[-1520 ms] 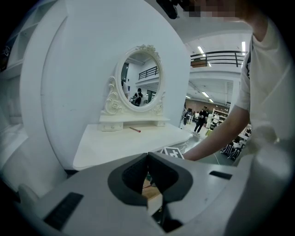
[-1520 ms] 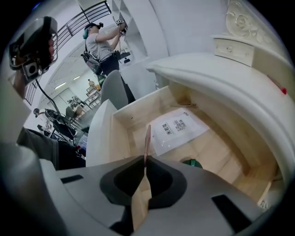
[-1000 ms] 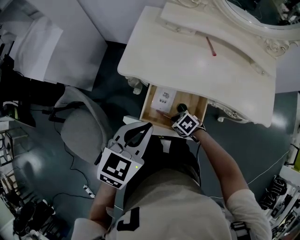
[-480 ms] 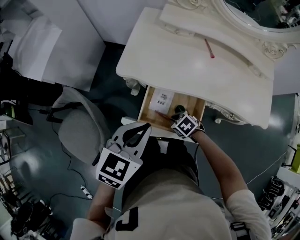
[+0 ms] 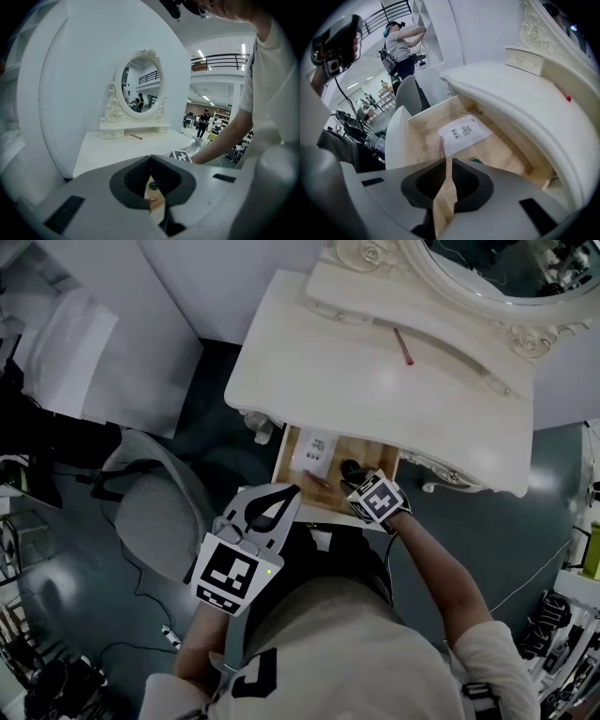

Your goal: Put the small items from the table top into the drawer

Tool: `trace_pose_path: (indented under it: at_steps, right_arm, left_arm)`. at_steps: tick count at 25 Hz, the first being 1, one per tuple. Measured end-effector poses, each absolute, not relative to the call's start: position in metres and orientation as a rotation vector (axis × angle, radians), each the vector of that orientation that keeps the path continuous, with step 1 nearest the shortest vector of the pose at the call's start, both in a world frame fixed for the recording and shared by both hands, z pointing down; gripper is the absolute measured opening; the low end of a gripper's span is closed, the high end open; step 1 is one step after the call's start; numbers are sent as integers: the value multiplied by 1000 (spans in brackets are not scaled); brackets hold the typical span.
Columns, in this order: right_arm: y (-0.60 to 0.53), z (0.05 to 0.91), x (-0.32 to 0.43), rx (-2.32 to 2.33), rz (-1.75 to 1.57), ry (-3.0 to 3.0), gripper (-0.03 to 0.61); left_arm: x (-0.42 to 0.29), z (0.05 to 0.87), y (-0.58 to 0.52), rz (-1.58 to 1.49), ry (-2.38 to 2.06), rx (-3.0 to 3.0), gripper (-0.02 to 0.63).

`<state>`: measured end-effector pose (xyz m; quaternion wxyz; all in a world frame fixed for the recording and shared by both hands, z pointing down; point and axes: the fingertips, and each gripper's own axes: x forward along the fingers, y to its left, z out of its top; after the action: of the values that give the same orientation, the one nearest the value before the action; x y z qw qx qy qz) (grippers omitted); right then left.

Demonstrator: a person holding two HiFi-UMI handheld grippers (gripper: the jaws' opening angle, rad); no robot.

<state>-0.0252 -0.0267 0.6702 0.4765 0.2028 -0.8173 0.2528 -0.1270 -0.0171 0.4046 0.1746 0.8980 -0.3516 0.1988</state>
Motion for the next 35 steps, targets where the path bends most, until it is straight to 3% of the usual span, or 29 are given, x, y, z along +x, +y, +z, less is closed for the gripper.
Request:
trace_pose_path:
  at_steps: [24,30,35]
  right_arm:
    - [-95,554,-10,807,549,-2185,37]
    - [-115,533,13,875,401,-2147,37]
    - [-139,524,26,962,517,-2186,37]
  left_arm:
    - [-109,357,-49,532,-943,2712,58]
    - [-100,352,-57,517,-937,2729,58]
    - [-97,354,-61,526,-951,2710,58]
